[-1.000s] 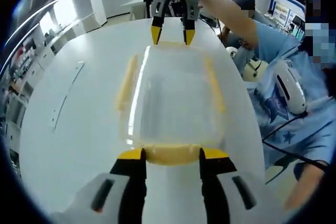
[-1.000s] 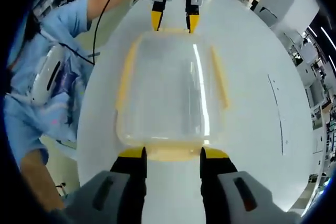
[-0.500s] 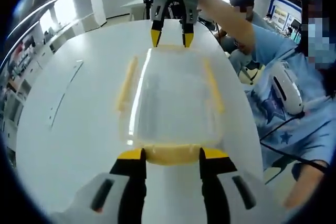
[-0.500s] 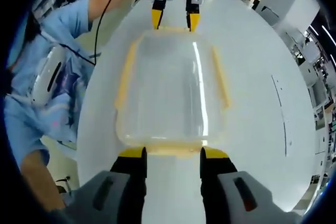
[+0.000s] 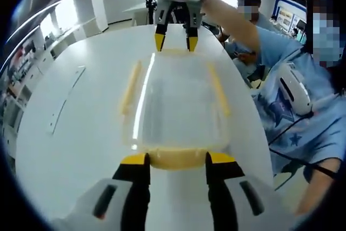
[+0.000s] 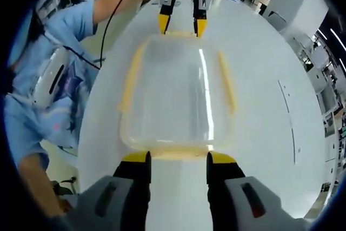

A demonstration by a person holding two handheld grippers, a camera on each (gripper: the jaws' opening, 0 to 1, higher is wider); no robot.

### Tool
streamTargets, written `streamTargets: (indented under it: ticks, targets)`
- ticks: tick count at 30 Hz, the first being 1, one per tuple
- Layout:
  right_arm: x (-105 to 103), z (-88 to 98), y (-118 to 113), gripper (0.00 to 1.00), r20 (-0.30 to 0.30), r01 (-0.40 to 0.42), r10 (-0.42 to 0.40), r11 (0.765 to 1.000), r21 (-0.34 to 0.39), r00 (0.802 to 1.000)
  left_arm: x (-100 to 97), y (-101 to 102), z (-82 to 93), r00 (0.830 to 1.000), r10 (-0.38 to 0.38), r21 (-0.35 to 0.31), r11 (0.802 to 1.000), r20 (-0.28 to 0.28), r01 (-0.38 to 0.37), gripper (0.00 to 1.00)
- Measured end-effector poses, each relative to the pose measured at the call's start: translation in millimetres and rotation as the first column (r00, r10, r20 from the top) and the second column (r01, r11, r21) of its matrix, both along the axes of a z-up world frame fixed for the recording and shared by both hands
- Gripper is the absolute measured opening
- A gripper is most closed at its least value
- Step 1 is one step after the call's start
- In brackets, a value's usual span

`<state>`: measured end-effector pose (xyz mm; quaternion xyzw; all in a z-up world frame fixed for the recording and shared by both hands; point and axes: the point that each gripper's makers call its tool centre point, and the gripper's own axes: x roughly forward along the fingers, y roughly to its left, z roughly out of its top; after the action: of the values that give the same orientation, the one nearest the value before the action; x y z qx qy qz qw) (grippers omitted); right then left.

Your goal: Snap each plastic latch of the storage box into its locked position after aligning the lid with the box until every specified latch is closed and the lid sits flush.

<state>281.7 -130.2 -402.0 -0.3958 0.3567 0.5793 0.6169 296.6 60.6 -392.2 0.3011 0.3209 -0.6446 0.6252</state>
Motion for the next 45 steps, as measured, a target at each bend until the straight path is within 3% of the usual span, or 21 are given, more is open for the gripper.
streamTargets:
  ticks: [2, 4, 7, 12, 13, 16, 19, 23, 25, 30, 34, 40, 45]
  targets:
    - [0, -0.8, 0, 0.4, 0.022, -0.015, 0.014, 1.0, 0.022, 1.0, 0.6, 1, -1.3, 1.0, 0.016, -0.002, 1.0, 0.001, -0.016, 0.42]
    - [1, -3.9, -2, 0.4, 0.025, -0.011, 0.01, 1.0, 0.027, 1.0, 2.9, 9, -10.0, 0.999, 0.041, 0.054, 0.998, 0.006, -0.041, 0.45]
    - [1, -8.7, -12, 0.39, 0.02, 0.001, -0.002, 1.0, 0.021, 1.0, 4.8, 14, -11.8, 0.998, 0.067, 0.057, 0.996, 0.005, -0.067, 0.44]
    - [9, 4.5, -22, 0.29, 0.067, 0.027, -0.034, 0.995, 0.092, 0.997, 19.1, 24, 1.2, 0.992, 0.108, 0.045, 0.993, 0.057, -0.111, 0.34]
    - [10, 8.5, -22, 0.29, 0.078, 0.028, -0.037, 0.993, 0.112, 0.996, 25.2, 21, 12.6, 0.987, 0.133, -0.003, 0.991, 0.085, -0.133, 0.32]
    - [13, 19.9, -22, 0.26, 0.11, 0.03, -0.047, 0.987, 0.159, 0.993, 20.4, 6, 35.7, 0.988, 0.112, -0.067, 0.992, 0.106, -0.106, 0.28]
    - [16, 30.1, -18, 0.21, 0.16, 0.002, -0.035, 0.98, 0.198, 0.986, 9.3, -19, 45.9, 0.991, 0.059, -0.067, 0.996, 0.119, -0.051, 0.23]
    - [14, 39.6, -7, 0.16, 0.18, -0.014, -0.036, 0.962, 0.272, 0.983, 1.5, -43, 41.2, 0.989, -0.035, 0.019, 0.999, 0.144, 0.033, 0.15]
    - [12, 42.2, -1, 0.15, 0.189, -0.025, -0.033, 0.953, 0.301, 0.981, -3.4, -61, 35.9, 0.983, -0.101, 0.084, 0.992, 0.154, 0.089, 0.12]
    - [12, 42.7, 18, 0.11, 0.213, -0.04, -0.038, 0.934, 0.354, 0.976, -4.1, -91, 25.5, 0.979, -0.162, 0.183, 0.973, 0.126, 0.137, 0.06]
    - [11, 40.9, 33, 0.05, 0.216, -0.043, -0.046, 0.92, 0.389, 0.975, -4.5, -92, 13.2, 0.979, -0.175, 0.294, 0.946, 0.1, 0.139, 0.05]
    - [13, 43.3, 49, 0.0, 0.183, -0.004, -0.087, 0.895, 0.445, 0.979, 0.8, -97, 10.9, 0.987, -0.128, 0.334, 0.938, 0.101, 0.088, 0.0]
    - [9, 38.6, 58, 0.0, 0.168, -0.014, -0.067, 0.898, 0.44, 0.983, 0.1, -94, 8.9, 0.991, -0.098, 0.384, 0.922, 0.091, 0.056, 0.0]
